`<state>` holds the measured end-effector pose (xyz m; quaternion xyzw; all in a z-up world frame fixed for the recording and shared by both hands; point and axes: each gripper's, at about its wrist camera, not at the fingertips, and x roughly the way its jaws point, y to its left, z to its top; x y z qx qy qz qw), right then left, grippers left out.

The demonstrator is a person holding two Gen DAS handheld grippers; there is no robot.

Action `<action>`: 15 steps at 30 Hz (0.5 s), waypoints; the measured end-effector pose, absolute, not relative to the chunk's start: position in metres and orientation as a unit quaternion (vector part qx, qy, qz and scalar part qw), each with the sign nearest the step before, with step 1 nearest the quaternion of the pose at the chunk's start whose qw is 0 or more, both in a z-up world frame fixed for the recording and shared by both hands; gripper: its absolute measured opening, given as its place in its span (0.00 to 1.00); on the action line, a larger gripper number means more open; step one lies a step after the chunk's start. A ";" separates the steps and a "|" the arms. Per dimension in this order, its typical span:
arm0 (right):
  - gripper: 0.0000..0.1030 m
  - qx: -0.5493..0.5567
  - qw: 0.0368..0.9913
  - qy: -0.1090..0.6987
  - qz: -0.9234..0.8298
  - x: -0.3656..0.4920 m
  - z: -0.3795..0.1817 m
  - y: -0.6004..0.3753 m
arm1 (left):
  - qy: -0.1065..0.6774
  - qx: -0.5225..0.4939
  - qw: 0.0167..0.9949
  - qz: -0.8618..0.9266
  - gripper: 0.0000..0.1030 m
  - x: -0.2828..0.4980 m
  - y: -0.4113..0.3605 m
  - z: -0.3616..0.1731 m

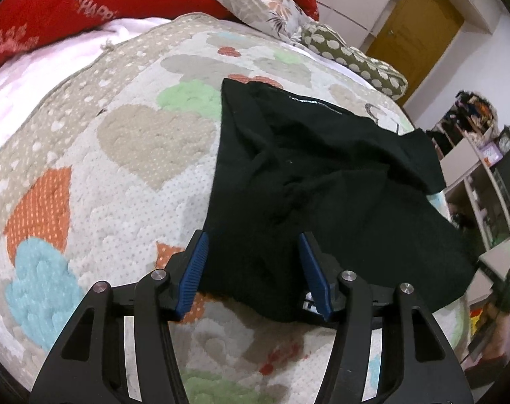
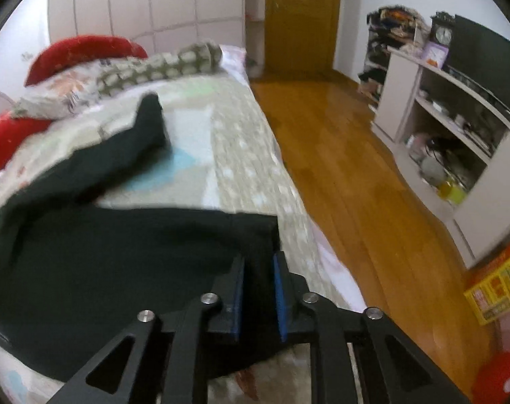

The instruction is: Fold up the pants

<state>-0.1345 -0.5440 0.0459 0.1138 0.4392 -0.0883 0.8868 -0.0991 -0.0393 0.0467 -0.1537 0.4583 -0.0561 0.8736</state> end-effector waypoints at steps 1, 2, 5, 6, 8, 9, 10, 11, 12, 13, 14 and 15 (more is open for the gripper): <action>0.26 0.117 0.886 0.439 -0.089 -0.138 0.045 -0.543 | 0.459 -0.160 0.872 -0.052 0.54 -0.101 -0.036 0.046; 0.34 0.124 0.890 0.430 -0.090 -0.143 0.046 -0.543 | 0.460 -0.166 0.871 -0.049 0.54 -0.101 -0.035 0.045; 0.47 0.137 0.898 0.409 -0.091 -0.157 0.054 -0.544 | 0.462 -0.190 0.865 -0.046 0.69 -0.104 -0.031 0.042; 0.47 0.137 0.901 0.402 -0.084 -0.160 0.057 -0.542 | 0.460 -0.198 0.864 -0.045 0.76 -0.106 -0.030 0.040; 0.47 0.140 0.905 0.396 -0.073 -0.164 0.062 -0.539 | 0.456 -0.208 0.864 -0.043 0.76 -0.107 -0.031 0.037; 0.47 0.144 0.906 0.393 -0.064 -0.165 0.063 -0.537 | 0.457 -0.209 0.863 -0.040 0.76 -0.105 -0.031 0.035; 0.47 0.150 0.906 0.394 -0.051 -0.164 0.062 -0.535 | 0.462 -0.211 0.860 -0.038 0.76 -0.102 -0.033 0.032; 0.47 0.153 0.903 0.399 -0.041 -0.161 0.059 -0.532 | 0.469 -0.212 0.856 -0.039 0.76 -0.099 -0.035 0.028; 0.47 0.151 0.897 0.414 -0.035 -0.156 0.052 -0.528 | 0.472 -0.210 0.855 -0.040 0.77 -0.097 -0.037 0.026; 0.47 0.147 0.893 0.424 -0.035 -0.154 0.048 -0.524 | 0.468 -0.204 0.859 -0.040 0.77 -0.096 -0.040 0.027; 0.47 0.144 0.890 0.430 -0.035 -0.152 0.043 -0.521 | 0.462 -0.202 0.862 -0.045 0.77 -0.096 -0.042 0.028; 0.47 0.144 0.889 0.433 -0.035 -0.152 0.039 -0.520 | 0.456 -0.208 0.864 -0.052 0.73 -0.096 -0.041 0.028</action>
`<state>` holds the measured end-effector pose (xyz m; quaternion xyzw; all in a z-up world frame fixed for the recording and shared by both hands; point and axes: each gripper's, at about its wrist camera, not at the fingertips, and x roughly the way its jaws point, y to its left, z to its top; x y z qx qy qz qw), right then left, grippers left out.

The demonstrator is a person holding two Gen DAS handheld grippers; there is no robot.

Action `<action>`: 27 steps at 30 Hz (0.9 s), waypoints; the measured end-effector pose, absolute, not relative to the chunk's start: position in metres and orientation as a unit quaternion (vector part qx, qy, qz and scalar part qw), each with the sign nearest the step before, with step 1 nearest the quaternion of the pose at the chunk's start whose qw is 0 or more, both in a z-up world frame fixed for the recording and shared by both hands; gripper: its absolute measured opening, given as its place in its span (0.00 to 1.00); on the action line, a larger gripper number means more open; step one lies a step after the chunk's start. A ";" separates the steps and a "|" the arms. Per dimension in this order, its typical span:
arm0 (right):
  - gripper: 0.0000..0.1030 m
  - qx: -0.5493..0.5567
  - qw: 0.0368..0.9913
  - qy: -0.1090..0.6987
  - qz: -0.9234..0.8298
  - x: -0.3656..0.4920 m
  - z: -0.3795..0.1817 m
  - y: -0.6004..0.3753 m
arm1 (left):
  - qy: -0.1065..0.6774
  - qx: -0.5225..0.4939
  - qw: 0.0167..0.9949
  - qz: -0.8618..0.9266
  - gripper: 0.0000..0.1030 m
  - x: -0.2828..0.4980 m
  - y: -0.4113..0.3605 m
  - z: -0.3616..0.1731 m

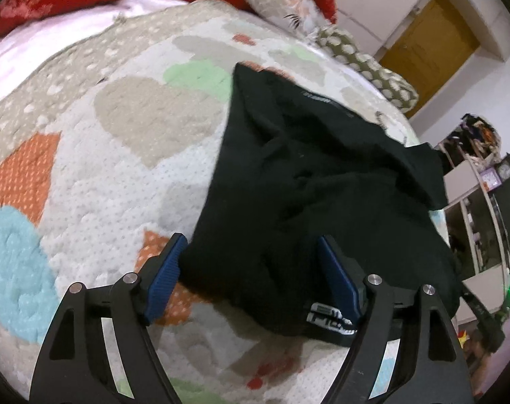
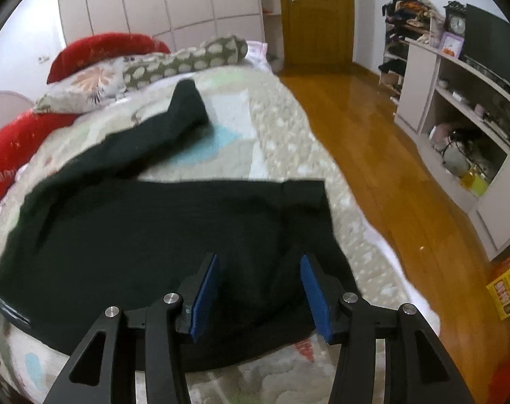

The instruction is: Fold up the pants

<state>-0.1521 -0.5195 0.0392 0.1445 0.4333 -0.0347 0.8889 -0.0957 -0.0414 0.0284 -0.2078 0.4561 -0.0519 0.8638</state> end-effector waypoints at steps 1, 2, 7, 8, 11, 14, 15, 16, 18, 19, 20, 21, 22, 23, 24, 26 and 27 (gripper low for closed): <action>0.47 0.147 0.886 0.438 -0.036 -0.151 0.036 -0.519 | 0.451 -0.217 0.863 -0.059 0.48 -0.095 -0.040 0.028; 0.47 0.149 0.885 0.440 -0.037 -0.151 0.035 -0.517 | 0.452 -0.222 0.862 -0.066 0.36 -0.093 -0.039 0.028; 0.47 0.156 0.888 0.432 -0.022 -0.159 0.048 -0.509 | 0.448 -0.207 0.867 -0.077 0.36 -0.095 -0.032 0.042; 0.47 0.158 0.890 0.428 -0.014 -0.161 0.052 -0.507 | 0.445 -0.209 0.867 -0.079 0.36 -0.098 -0.029 0.048; 0.47 0.165 0.892 0.422 0.010 -0.166 0.061 -0.501 | 0.433 -0.208 0.875 -0.055 0.36 -0.112 -0.011 0.064; 0.47 0.151 0.887 0.436 0.001 -0.162 0.054 -0.495 | 0.445 -0.199 0.873 -0.034 0.36 -0.123 -0.002 0.059; 0.47 0.145 0.882 0.448 -0.004 -0.161 0.047 -0.494 | 0.454 -0.189 0.870 -0.029 0.36 -0.124 -0.003 0.052; 0.47 0.138 0.875 0.464 -0.010 -0.158 0.038 -0.492 | 0.460 -0.188 0.868 -0.023 0.36 -0.124 -0.002 0.046; 0.47 0.130 0.873 0.469 -0.008 -0.160 0.031 -0.491 | 0.470 -0.200 0.860 -0.018 0.38 -0.125 0.001 0.036; 0.47 0.127 0.877 0.463 -0.009 -0.163 0.035 -0.491 | 0.471 -0.204 0.858 -0.014 0.44 -0.125 0.004 0.036; 0.47 0.127 0.878 0.461 -0.010 -0.165 0.037 -0.492 | 0.470 -0.202 0.859 -0.010 0.45 -0.125 0.005 0.038; 0.47 0.128 0.879 0.459 -0.010 -0.166 0.040 -0.494 | 0.465 -0.195 0.864 -0.004 0.47 -0.126 0.006 0.043; 0.47 0.129 0.880 0.456 -0.011 -0.168 0.044 -0.495 | 0.460 -0.188 0.868 0.000 0.47 -0.128 0.006 0.047; 0.47 0.130 0.883 0.450 -0.007 -0.170 0.048 -0.496 | 0.453 -0.181 0.873 0.004 0.47 -0.130 0.006 0.053; 0.47 0.132 0.885 0.446 0.000 -0.171 0.050 -0.495 | 0.447 -0.176 0.877 0.008 0.47 -0.133 0.007 0.058; 0.48 0.131 0.888 0.440 0.033 -0.174 0.054 -0.488 | 0.426 -0.167 0.889 0.025 0.47 -0.140 0.009 0.070; 0.48 0.127 0.886 0.443 0.048 -0.174 0.052 -0.484 | 0.415 -0.160 0.895 0.035 0.47 -0.143 0.010 0.076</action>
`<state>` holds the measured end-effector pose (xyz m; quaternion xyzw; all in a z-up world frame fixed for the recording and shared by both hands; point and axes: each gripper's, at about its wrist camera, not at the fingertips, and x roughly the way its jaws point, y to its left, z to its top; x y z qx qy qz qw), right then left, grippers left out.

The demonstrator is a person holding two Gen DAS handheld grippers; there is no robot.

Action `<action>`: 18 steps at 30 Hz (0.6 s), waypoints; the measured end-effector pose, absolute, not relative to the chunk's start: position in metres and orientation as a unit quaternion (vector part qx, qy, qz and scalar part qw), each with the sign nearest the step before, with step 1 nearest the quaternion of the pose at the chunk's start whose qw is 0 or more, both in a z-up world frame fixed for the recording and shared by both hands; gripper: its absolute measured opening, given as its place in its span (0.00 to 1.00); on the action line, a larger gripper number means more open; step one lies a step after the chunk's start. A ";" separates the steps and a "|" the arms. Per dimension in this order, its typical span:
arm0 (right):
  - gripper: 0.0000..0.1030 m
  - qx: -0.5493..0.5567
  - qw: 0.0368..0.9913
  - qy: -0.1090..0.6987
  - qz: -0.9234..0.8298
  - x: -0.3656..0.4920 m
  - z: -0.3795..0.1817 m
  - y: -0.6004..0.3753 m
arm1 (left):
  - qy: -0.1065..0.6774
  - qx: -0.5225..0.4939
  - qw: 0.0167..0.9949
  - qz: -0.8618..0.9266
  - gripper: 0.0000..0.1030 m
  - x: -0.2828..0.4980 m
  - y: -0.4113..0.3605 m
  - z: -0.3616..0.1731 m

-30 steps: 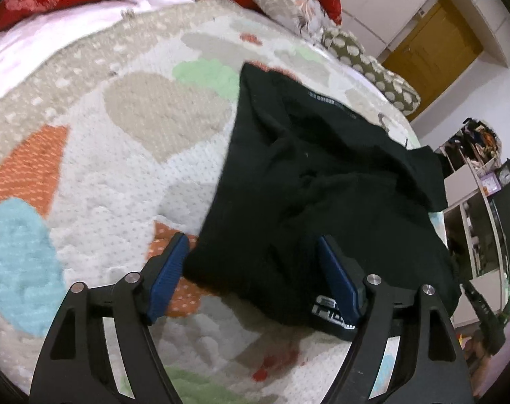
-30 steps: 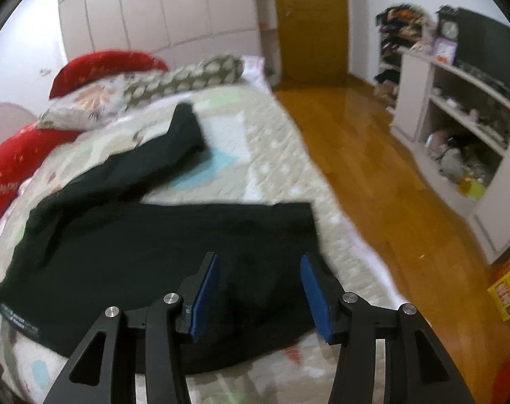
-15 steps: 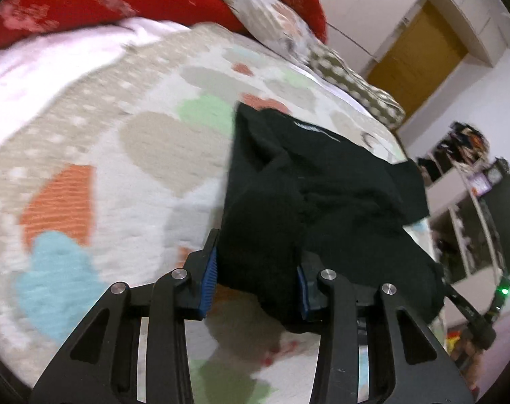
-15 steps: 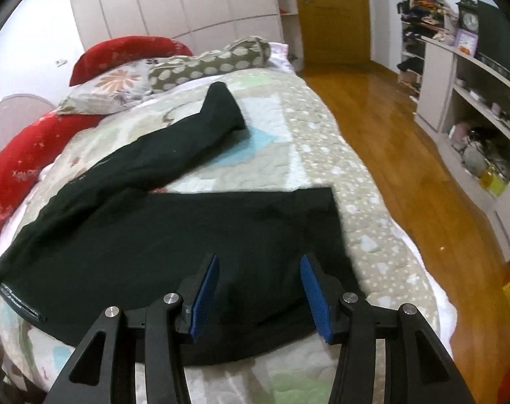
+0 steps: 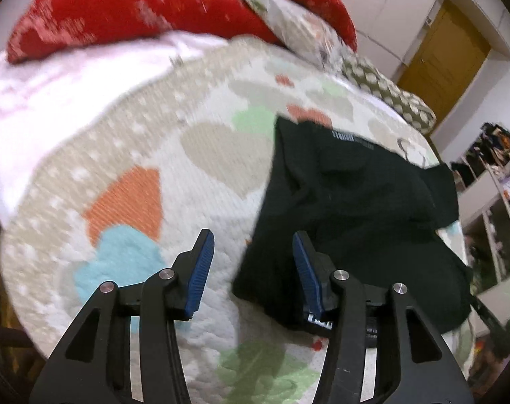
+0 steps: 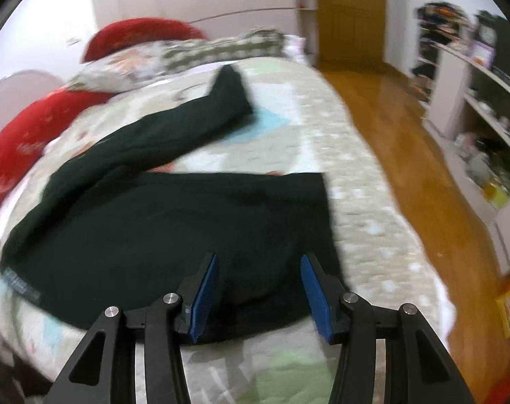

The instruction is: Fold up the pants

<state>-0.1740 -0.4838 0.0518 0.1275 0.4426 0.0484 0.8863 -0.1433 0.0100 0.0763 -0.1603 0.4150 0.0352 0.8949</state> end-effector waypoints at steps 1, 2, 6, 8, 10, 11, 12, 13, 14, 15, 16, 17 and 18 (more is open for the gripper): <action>0.48 0.118 0.881 0.455 0.061 -0.172 0.045 -0.477 | 0.406 -0.155 0.900 0.041 0.47 -0.145 0.011 0.082; 0.48 0.108 0.874 0.469 0.059 -0.171 0.038 -0.473 | 0.401 -0.154 0.902 0.043 0.47 -0.144 0.011 0.085; 0.49 0.108 0.872 0.475 0.056 -0.167 0.037 -0.473 | 0.397 -0.143 0.907 0.018 0.61 -0.141 0.001 0.094; 0.50 0.114 0.875 0.466 0.060 -0.162 0.046 -0.475 | 0.397 -0.146 0.906 0.004 0.66 -0.136 -0.005 0.094; 0.50 0.112 0.880 0.459 0.058 -0.156 0.052 -0.476 | 0.405 -0.150 0.902 -0.011 0.66 -0.129 -0.013 0.091; 0.50 0.111 0.881 0.456 0.058 -0.152 0.054 -0.475 | 0.409 -0.151 0.900 -0.015 0.66 -0.128 -0.018 0.090; 0.50 0.113 0.882 0.454 0.058 -0.149 0.054 -0.472 | 0.416 -0.151 0.897 -0.023 0.66 -0.125 -0.023 0.087; 0.50 0.115 0.882 0.453 0.059 -0.146 0.054 -0.469 | 0.421 -0.149 0.895 -0.028 0.66 -0.123 -0.028 0.086; 0.50 0.117 0.882 0.452 0.062 -0.144 0.053 -0.467 | 0.425 -0.144 0.893 -0.034 0.66 -0.123 -0.035 0.084; 0.50 0.118 0.881 0.453 0.065 -0.142 0.051 -0.464 | 0.427 -0.139 0.893 -0.037 0.66 -0.123 -0.041 0.082; 0.50 0.116 0.879 0.456 0.068 -0.139 0.049 -0.460 | 0.429 -0.127 0.893 -0.040 0.66 -0.122 -0.049 0.080; 0.50 0.115 0.878 0.459 0.070 -0.139 0.048 -0.457 | 0.430 -0.118 0.894 -0.040 0.66 -0.122 -0.055 0.078; 0.50 0.113 0.878 0.460 0.072 -0.139 0.046 -0.455 | 0.431 -0.108 0.895 -0.035 0.66 -0.122 -0.060 0.076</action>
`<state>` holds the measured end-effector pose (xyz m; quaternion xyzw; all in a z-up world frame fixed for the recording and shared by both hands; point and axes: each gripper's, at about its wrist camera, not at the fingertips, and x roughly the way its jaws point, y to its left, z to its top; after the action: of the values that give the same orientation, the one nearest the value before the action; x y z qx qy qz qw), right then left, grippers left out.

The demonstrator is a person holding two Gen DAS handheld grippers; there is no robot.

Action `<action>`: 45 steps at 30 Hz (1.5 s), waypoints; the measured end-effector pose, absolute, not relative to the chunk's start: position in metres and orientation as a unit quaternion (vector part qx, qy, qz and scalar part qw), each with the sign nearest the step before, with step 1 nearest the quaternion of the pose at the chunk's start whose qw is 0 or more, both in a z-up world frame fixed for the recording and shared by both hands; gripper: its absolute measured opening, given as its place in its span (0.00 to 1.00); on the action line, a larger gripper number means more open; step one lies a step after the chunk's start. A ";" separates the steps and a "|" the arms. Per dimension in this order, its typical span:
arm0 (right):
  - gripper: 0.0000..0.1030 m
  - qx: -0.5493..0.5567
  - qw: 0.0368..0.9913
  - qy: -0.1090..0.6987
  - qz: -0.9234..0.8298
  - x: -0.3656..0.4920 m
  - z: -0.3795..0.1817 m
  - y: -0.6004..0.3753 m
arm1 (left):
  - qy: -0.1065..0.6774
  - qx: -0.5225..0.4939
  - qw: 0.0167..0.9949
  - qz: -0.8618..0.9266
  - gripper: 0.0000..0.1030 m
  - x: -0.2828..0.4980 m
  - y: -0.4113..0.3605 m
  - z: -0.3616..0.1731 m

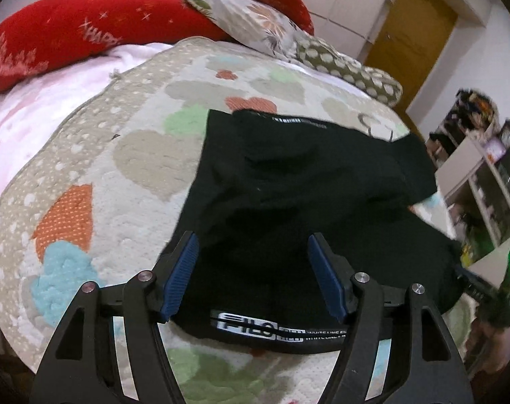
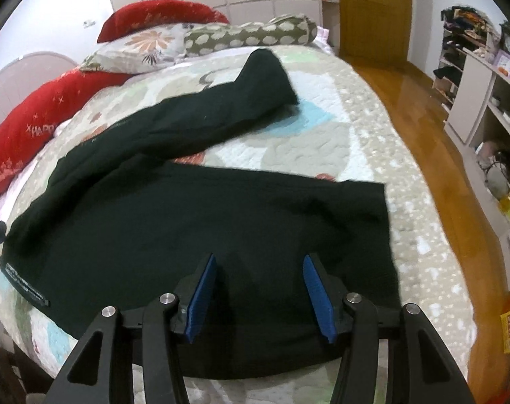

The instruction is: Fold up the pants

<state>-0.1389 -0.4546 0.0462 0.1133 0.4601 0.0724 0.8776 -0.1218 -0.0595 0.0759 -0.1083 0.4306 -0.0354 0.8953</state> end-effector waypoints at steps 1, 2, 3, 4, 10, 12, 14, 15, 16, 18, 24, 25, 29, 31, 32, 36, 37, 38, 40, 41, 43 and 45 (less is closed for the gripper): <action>0.50 0.113 0.878 0.460 0.074 -0.141 0.045 -0.453 | 0.431 -0.102 0.896 -0.031 0.66 -0.121 -0.062 0.074; 0.50 0.115 0.877 0.461 0.077 -0.143 0.045 -0.451 | 0.431 -0.095 0.897 -0.028 0.66 -0.121 -0.065 0.072; 0.50 0.116 0.876 0.461 0.079 -0.142 0.045 -0.449 | 0.431 -0.090 0.898 -0.025 0.66 -0.120 -0.067 0.069; 0.50 0.117 0.877 0.460 0.080 -0.143 0.046 -0.448 | 0.431 -0.086 0.898 -0.023 0.66 -0.119 -0.067 0.067; 0.50 0.114 0.877 0.458 0.089 -0.141 0.049 -0.437 | 0.440 -0.073 0.895 -0.005 0.66 -0.108 -0.064 0.050; 0.50 0.112 0.877 0.457 0.092 -0.140 0.049 -0.433 | 0.442 -0.076 0.894 0.001 0.66 -0.104 -0.059 0.045; 0.51 0.111 0.876 0.459 0.096 -0.137 0.047 -0.428 | 0.441 -0.078 0.894 0.005 0.66 -0.101 -0.055 0.041; 0.51 0.108 0.876 0.461 0.096 -0.135 0.046 -0.426 | 0.442 -0.078 0.894 0.009 0.66 -0.099 -0.054 0.039; 0.53 0.105 0.875 0.462 0.095 -0.133 0.045 -0.424 | 0.444 -0.078 0.893 0.011 0.66 -0.098 -0.052 0.037; 0.54 0.101 0.876 0.463 0.094 -0.131 0.044 -0.420 | 0.447 -0.083 0.891 0.010 0.66 -0.095 -0.049 0.034; 0.56 0.126 0.876 0.454 0.103 -0.133 0.054 -0.424 | 0.446 -0.084 0.891 0.010 0.66 -0.095 -0.046 0.033; 0.56 0.127 0.877 0.450 0.105 -0.134 0.057 -0.424 | 0.446 -0.084 0.891 0.010 0.66 -0.095 -0.046 0.034; 0.56 0.124 0.878 0.447 0.115 -0.132 0.060 -0.416 | 0.444 -0.081 0.892 0.007 0.66 -0.096 -0.045 0.040; 0.56 0.124 0.875 0.451 0.121 -0.129 0.055 -0.413 | 0.442 -0.076 0.894 0.007 0.66 -0.096 -0.045 0.044; 0.56 0.124 0.872 0.456 0.126 -0.126 0.051 -0.411 | 0.440 -0.075 0.895 0.005 0.66 -0.095 -0.044 0.046; 0.56 0.098 0.868 0.468 0.133 -0.113 0.051 -0.403 | 0.433 -0.080 0.898 -0.012 0.66 -0.083 -0.034 0.061; 0.56 0.097 0.871 0.460 0.139 -0.110 0.057 -0.403 | 0.431 -0.085 0.898 -0.017 0.66 -0.076 -0.029 0.065; 0.56 0.098 0.875 0.452 0.146 -0.104 0.065 -0.403 | 0.434 -0.090 0.896 -0.024 0.66 -0.067 -0.024 0.070; 0.58 0.092 0.880 0.439 0.156 -0.088 0.077 -0.400 | 0.446 -0.102 0.888 -0.040 0.74 -0.041 -0.016 0.076; 0.64 0.086 0.885 0.430 0.159 -0.076 0.082 -0.397 | 0.452 -0.104 0.885 -0.049 0.79 -0.030 -0.014 0.076; 0.75 0.076 0.895 0.405 0.172 -0.052 0.090 -0.392 | 0.460 -0.104 0.879 -0.063 0.80 0.000 -0.012 0.074; 0.77 0.062 0.896 0.400 0.184 -0.021 0.094 -0.385 | 0.465 -0.095 0.877 -0.074 0.80 0.022 -0.012 0.071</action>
<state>-0.0214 -0.3846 0.0938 0.0624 0.3999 0.1840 0.8957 0.0223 -0.0118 0.0707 -0.0952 0.4654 -0.0738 0.8769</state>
